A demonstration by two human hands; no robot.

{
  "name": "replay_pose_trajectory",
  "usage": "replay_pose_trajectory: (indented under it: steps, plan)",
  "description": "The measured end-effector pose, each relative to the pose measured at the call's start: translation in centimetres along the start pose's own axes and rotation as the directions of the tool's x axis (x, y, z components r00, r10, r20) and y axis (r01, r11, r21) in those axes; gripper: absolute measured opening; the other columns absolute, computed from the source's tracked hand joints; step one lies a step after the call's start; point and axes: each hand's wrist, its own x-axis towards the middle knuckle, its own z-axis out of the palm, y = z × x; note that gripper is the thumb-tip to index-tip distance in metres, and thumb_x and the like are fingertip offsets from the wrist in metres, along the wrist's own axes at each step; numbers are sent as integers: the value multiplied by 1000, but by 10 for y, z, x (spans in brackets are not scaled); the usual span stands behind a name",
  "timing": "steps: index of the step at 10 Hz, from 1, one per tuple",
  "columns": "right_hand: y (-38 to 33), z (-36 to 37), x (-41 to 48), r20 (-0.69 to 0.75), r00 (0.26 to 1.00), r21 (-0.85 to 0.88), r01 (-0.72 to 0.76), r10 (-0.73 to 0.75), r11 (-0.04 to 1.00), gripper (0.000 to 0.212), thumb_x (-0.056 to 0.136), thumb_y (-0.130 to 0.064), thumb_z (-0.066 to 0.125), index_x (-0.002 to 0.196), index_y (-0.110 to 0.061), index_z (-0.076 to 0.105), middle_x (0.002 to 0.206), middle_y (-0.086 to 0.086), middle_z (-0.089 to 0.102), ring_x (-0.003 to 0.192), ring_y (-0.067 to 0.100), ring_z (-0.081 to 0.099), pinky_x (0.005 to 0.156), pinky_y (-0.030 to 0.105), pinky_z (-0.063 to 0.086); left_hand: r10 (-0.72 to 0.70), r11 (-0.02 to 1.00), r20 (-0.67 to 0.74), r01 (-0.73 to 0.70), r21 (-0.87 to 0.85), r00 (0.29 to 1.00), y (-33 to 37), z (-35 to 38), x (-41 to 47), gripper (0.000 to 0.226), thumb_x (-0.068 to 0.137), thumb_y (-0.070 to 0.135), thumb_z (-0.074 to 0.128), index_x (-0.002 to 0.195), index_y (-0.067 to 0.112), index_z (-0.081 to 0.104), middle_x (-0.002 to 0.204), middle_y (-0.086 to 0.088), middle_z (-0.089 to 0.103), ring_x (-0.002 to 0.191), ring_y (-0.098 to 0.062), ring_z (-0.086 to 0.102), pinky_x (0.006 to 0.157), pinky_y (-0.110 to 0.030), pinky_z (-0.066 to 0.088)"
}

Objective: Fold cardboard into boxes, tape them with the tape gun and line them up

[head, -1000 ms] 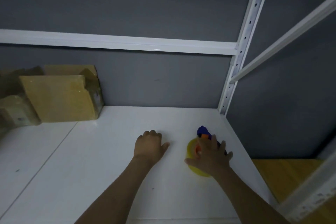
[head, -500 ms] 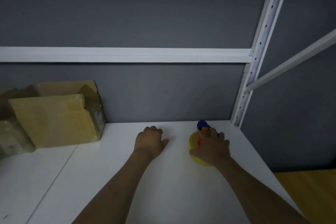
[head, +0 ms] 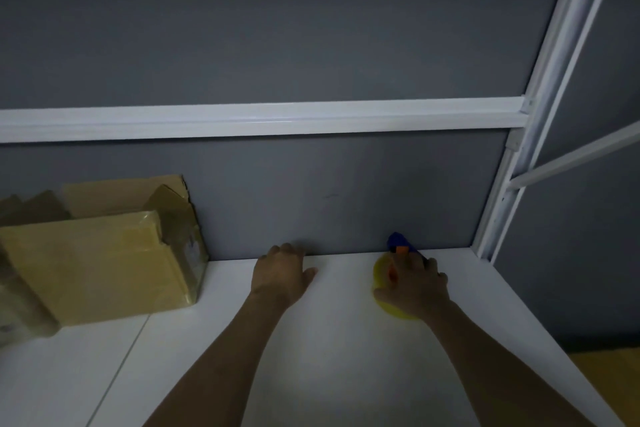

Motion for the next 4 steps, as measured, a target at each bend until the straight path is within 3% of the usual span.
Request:
replay_pose_trajectory:
  steps: [1,2,3,4]
  plan:
    - [3,-7,-7,31,999,14,24,-25,1000,101,78,-77,45,152,-28,-3,160,6,0,143,41,3,114,56,11,-18,1000,6,18,1,1000,2,-3,-8,51,97,51,41,134,17,50,130,-6,53,119,-24,49,93,-32,43]
    - [2,-23,-25,-28,996,-3,83,-83,997,90,83,-67,49,151,-20,13,157,6,15,144,36,12,115,53,13,-33,999,7,33,12,999,7,-13,-25,52,97,52,41,136,17,49,131,-7,53,121,-25,48,94,-33,44]
    - [0,-40,-44,-94,980,-32,176,-178,984,56,84,-57,53,124,-18,46,136,9,45,122,31,44,99,42,38,-66,998,4,66,18,998,13,-23,-48,52,97,52,42,135,18,50,132,-5,52,122,-24,47,94,-35,44]
    - [-5,-59,-63,-111,962,-66,243,-249,968,53,87,-54,51,124,-15,49,135,10,43,116,29,48,91,37,45,-78,996,-45,79,29,996,21,-37,-70,51,97,52,43,135,18,49,131,-5,53,122,-24,48,93,-35,45]
